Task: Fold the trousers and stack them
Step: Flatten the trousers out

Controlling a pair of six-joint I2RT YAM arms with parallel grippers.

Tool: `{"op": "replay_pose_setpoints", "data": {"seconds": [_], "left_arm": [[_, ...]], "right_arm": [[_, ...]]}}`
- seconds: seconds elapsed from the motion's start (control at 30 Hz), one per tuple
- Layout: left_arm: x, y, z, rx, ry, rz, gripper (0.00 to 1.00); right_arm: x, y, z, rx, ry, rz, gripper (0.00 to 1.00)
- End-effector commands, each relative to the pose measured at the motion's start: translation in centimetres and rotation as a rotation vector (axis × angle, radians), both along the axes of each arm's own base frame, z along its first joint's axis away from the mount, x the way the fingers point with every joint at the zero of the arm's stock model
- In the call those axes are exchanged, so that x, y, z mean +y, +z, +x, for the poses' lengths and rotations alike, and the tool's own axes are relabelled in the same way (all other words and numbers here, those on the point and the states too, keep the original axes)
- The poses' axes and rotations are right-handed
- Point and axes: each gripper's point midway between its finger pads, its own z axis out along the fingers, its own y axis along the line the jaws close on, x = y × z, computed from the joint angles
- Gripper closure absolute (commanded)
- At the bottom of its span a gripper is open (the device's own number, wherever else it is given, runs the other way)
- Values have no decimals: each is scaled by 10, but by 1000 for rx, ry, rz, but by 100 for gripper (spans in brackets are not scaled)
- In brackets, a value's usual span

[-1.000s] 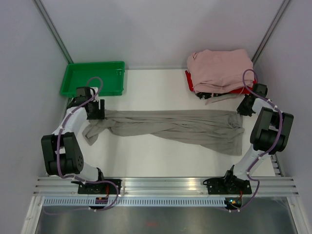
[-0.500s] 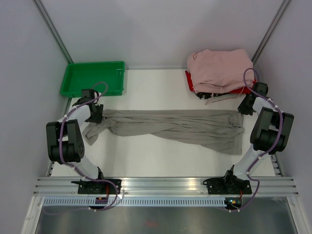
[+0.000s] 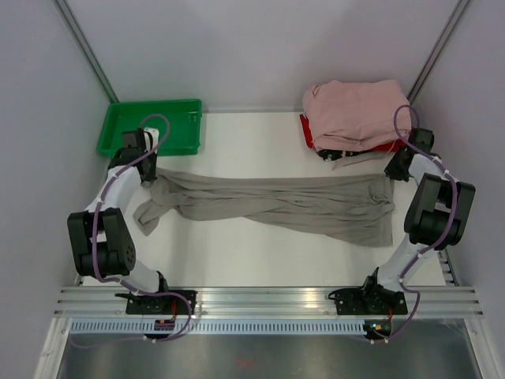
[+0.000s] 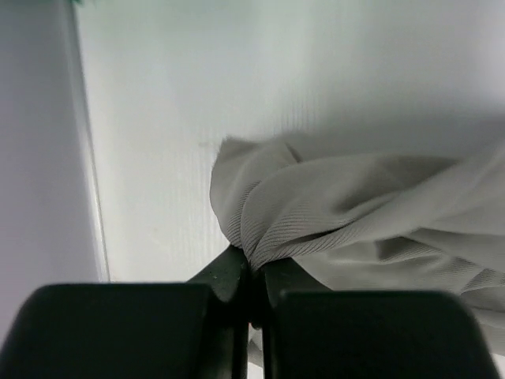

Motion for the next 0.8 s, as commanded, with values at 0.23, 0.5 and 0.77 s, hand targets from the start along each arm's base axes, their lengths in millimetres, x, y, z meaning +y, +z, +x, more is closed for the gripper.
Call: {"op": "replay_pose_setpoints", "data": {"seconds": [0.23,0.5,0.77], "left_arm": [[12,180,56,-434,-61,75,98],[44,265,50,-662,-78,196,98],[39,328,13,-777,-140,277,98]], "right_arm": [[-8,212,50,-495,63,-178,100],[-5,348,21,-744,113,-392,100],[19,409,-32,-891,150,-457,100]]}}
